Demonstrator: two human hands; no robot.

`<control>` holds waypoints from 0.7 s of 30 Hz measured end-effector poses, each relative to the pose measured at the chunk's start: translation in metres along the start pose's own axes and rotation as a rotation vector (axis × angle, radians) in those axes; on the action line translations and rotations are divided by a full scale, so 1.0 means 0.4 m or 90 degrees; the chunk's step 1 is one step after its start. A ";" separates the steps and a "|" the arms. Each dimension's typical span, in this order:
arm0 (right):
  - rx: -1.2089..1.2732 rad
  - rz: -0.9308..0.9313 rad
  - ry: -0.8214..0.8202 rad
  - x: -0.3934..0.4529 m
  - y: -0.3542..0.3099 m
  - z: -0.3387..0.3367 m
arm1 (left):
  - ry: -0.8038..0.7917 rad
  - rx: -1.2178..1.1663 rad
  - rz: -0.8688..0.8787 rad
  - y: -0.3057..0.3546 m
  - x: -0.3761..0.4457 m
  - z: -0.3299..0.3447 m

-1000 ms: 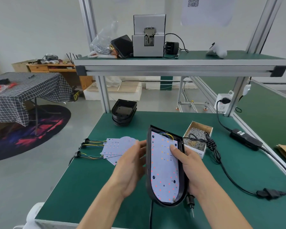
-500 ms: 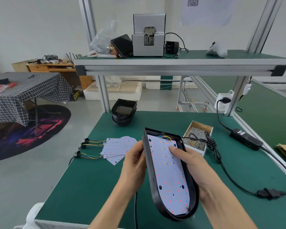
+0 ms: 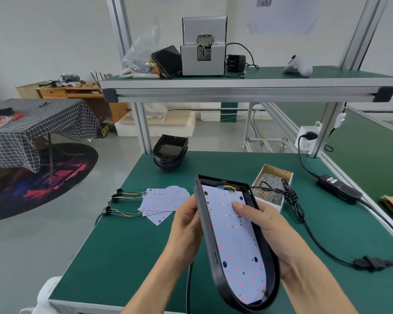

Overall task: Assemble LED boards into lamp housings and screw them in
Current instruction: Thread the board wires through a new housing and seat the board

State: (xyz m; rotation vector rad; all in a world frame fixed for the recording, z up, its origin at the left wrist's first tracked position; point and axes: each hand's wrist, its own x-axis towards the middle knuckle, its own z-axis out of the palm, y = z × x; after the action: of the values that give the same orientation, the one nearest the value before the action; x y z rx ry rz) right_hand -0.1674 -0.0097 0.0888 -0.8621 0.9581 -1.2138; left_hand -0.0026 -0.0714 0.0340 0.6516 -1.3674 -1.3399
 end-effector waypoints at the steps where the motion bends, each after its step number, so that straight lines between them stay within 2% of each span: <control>1: -0.005 0.000 -0.002 0.000 0.003 0.001 | -0.002 -0.004 -0.004 0.001 -0.003 0.001; 8: 0.010 0.009 0.014 0.007 0.010 0.002 | -0.032 -0.054 -0.044 -0.014 0.002 0.006; 11: 0.039 0.002 0.030 0.004 0.006 -0.015 | -0.002 -0.002 -0.067 -0.020 0.021 -0.013; 15: 0.078 0.017 0.038 0.007 0.012 -0.024 | -0.010 0.088 -0.043 -0.013 0.027 -0.027; 21: 0.164 0.100 0.016 0.025 0.039 -0.050 | -0.012 0.106 -0.034 -0.004 0.023 -0.010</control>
State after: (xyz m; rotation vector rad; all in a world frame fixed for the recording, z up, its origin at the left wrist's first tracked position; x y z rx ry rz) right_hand -0.1794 -0.0179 0.0657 -0.5588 0.8506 -1.1828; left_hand -0.0022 -0.0817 0.0345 0.7930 -1.4973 -1.2854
